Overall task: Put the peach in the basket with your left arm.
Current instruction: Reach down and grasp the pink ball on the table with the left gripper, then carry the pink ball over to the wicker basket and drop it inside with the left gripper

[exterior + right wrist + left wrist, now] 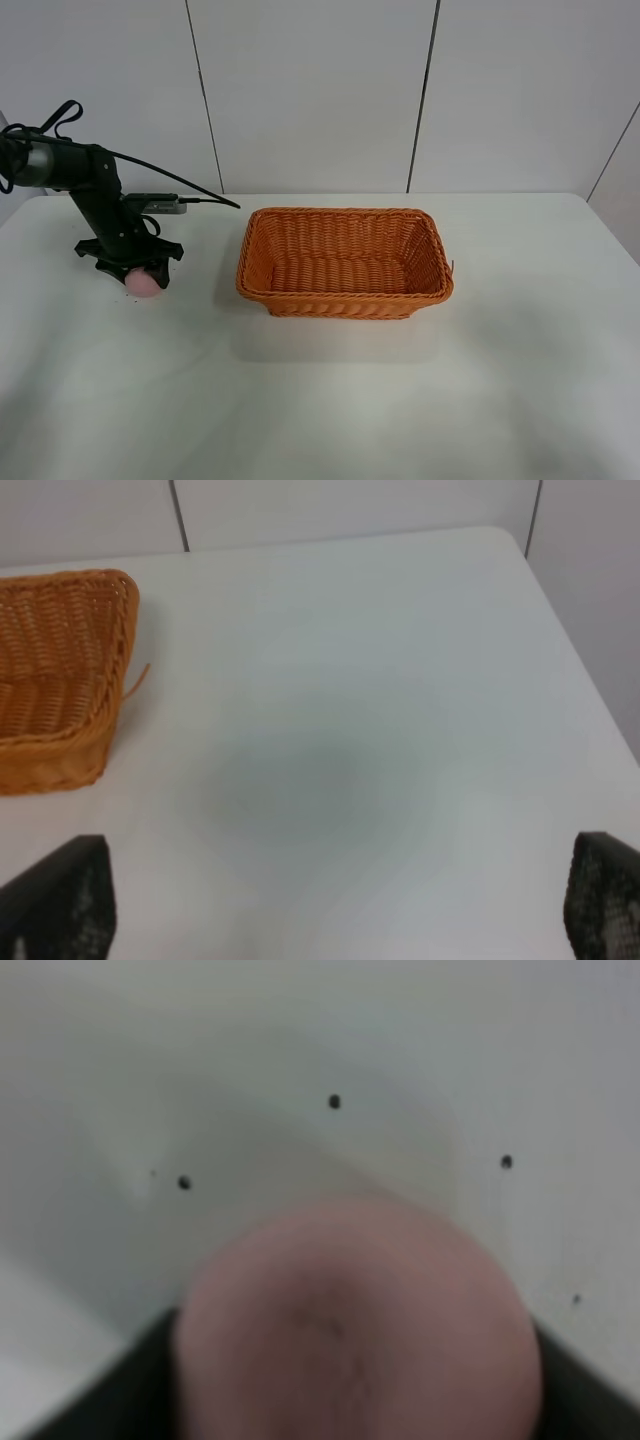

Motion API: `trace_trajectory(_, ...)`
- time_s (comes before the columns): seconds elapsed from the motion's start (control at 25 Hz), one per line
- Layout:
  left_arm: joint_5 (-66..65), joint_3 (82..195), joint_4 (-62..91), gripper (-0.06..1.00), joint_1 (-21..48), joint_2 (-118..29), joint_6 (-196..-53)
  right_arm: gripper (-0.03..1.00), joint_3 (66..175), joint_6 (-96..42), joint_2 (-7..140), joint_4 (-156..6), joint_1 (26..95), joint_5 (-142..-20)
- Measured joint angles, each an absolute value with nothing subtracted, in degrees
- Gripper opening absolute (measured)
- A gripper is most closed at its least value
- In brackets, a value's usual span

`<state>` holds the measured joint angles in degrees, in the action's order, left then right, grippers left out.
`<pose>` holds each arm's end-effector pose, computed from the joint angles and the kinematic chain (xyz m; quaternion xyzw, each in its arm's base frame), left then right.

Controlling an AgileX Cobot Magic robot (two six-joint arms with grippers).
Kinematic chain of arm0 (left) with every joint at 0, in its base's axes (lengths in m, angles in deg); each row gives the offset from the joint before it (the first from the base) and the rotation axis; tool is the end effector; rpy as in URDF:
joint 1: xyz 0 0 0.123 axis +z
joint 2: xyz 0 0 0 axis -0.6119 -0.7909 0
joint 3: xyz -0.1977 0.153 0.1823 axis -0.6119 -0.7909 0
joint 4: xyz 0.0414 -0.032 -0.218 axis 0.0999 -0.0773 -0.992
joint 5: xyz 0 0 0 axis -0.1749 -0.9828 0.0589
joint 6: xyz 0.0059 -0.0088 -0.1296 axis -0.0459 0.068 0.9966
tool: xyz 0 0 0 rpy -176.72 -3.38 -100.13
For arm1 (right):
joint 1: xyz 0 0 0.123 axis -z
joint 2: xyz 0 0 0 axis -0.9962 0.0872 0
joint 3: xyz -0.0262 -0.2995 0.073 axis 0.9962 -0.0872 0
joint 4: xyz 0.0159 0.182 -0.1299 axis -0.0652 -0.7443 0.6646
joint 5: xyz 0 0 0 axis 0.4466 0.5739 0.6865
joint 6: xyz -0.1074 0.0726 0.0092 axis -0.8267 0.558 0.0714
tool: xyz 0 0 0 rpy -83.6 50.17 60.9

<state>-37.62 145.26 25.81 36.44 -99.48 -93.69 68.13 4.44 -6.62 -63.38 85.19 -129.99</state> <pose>0.4411 -0.0128 0.0980 0.0315 0.9937 -0.0106 0.1071 -0.0163 -0.0064 0.2477 0.0627 0.8416 0.0084 0.5364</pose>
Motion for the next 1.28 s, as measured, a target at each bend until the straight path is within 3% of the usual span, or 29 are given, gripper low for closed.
trace_trajectory(0.12,-38.51,145.42,25.81,0.23,36.5,-98.9,-93.19,0.69,68.13,4.44,-6.62,-63.38,85.19,-129.99)
trace_trajectory(0.2,-39.18,145.73,26.05,0.17,36.5,-98.12,-93.13,0.69,68.13,4.44,-6.62,-63.38,85.19,-129.99)
trace_trajectory(0.88,-62.96,164.76,26.65,0.17,35.77,-88.06,-90.61,0.69,68.13,4.44,-6.62,-63.38,85.19,-129.99)
trace_trajectory(1.04,-63.71,167.66,24.68,0.17,31.64,-88.06,-89.96,0.69,68.13,4.44,-6.62,-63.38,85.19,-129.99)
trace_trajectory(1.28,-63.65,170.1,21.97,0.17,19.0,-89.61,-89.45,0.69,68.13,4.44,-6.62,-63.38,85.19,-129.99)
